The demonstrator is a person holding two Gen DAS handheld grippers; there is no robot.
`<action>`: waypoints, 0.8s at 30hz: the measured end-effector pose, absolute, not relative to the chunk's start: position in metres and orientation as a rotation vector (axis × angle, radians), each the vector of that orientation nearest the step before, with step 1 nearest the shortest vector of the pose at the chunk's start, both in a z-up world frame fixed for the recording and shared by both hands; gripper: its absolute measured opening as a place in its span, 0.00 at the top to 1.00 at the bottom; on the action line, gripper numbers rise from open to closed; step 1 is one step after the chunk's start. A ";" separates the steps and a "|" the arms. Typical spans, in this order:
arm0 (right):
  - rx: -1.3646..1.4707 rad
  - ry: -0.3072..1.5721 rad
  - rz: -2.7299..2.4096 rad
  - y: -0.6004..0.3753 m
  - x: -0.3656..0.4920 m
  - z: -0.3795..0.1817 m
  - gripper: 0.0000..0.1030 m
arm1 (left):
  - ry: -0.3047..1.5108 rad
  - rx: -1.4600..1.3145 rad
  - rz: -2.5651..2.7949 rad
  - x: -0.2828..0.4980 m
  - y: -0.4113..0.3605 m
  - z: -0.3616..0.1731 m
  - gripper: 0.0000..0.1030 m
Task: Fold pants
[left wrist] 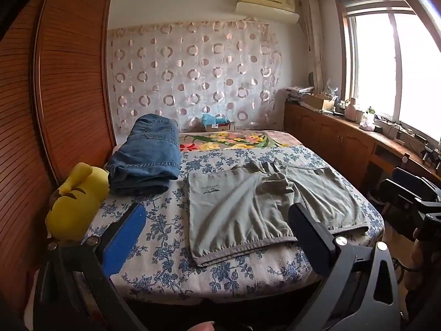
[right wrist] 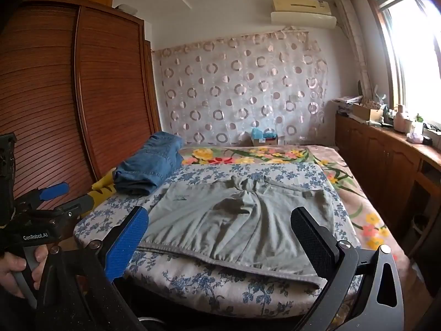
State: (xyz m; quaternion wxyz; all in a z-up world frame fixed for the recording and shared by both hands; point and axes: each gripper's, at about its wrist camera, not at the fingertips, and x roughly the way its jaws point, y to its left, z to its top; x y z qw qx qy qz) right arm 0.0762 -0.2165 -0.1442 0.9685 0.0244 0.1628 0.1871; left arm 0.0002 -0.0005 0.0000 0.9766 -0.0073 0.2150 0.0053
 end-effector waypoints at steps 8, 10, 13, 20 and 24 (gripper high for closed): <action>0.046 0.331 0.376 -0.215 0.075 -0.144 0.00 | 0.435 -0.012 0.011 0.000 -0.001 0.000 0.00; 0.048 0.332 0.376 -0.215 0.075 -0.143 0.00 | 0.433 -0.010 0.013 0.000 -0.001 0.000 0.00; 0.048 0.331 0.375 -0.216 0.074 -0.143 0.00 | 0.433 -0.011 0.013 0.000 -0.001 0.000 0.00; 0.048 0.328 0.376 -0.215 0.074 -0.143 0.00 | 0.433 -0.009 0.013 0.001 -0.001 0.000 0.00; 0.049 0.327 0.376 -0.215 0.074 -0.143 0.00 | 0.432 -0.009 0.013 0.000 -0.001 0.000 0.00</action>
